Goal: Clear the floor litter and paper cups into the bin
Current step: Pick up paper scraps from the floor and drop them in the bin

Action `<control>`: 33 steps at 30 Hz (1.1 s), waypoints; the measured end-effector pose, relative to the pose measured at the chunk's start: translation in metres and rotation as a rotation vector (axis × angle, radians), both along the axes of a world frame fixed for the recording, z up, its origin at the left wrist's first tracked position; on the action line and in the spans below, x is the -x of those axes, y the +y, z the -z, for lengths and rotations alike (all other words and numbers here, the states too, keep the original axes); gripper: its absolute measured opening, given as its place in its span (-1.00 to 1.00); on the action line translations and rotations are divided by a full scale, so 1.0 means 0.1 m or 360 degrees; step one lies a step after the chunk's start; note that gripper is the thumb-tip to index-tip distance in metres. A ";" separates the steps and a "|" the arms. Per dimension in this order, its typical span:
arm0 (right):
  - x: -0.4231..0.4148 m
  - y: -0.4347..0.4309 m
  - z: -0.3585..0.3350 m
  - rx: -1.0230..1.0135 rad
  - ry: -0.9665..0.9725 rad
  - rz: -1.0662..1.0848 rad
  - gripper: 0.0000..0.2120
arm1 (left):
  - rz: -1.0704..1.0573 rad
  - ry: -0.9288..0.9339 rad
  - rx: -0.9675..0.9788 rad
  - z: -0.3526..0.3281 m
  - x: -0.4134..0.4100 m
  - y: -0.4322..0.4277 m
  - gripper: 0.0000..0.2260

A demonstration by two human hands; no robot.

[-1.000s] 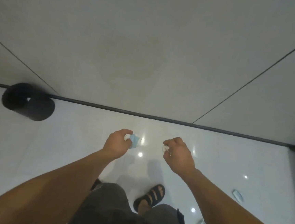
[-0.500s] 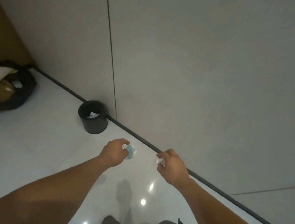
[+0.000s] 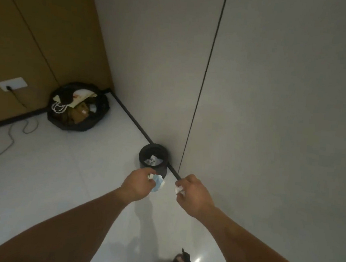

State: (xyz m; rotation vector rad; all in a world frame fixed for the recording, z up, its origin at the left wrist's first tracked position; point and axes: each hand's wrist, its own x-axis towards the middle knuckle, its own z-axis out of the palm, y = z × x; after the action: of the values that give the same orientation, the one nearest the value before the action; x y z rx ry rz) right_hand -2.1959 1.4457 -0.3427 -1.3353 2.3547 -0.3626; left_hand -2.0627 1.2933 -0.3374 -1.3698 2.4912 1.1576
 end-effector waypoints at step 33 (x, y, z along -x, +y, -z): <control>1.19 -3.44 1.01 -0.0218 -0.0232 0.0425 -0.67 | 0.0580 -0.0253 -0.0258 0.94 1.62 -3.71 -0.66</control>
State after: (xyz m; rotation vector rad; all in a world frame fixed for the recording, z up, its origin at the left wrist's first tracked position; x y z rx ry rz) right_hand -2.3150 1.1014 -0.4441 -0.9035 2.3891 -0.3554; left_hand -2.2250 0.9220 -0.4314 -0.8814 2.3440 1.0928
